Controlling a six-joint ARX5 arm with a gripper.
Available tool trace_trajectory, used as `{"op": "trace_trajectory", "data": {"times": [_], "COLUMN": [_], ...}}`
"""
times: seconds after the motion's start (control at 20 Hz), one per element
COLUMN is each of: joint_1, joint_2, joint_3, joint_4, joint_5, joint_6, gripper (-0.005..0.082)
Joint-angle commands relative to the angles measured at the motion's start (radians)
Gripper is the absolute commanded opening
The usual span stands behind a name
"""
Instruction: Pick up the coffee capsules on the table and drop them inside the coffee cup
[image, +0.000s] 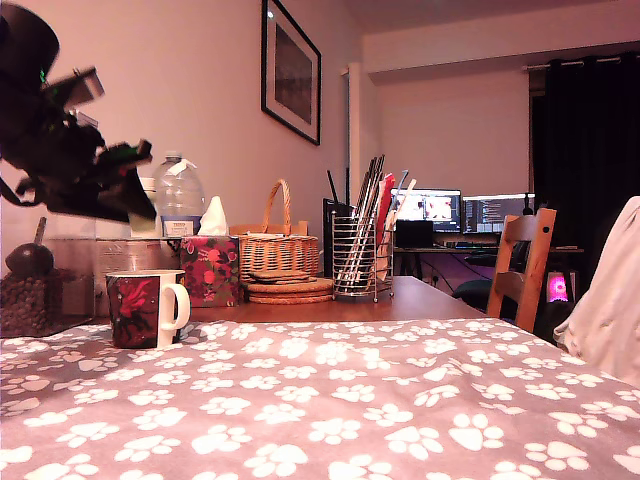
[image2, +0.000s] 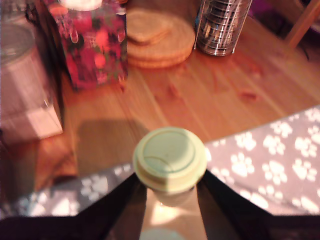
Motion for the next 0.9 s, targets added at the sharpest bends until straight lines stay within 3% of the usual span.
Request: {"op": "trace_trajectory", "data": {"times": [0.0,0.85], "joint_1": [0.004,0.007], "joint_2": [0.042,0.101], "joint_3": [0.023,0.045], "joint_4": [-0.024,-0.130], "joint_5": [0.016,0.013], "joint_6": [0.005,0.030], "gripper": [0.0251,0.0251]}}
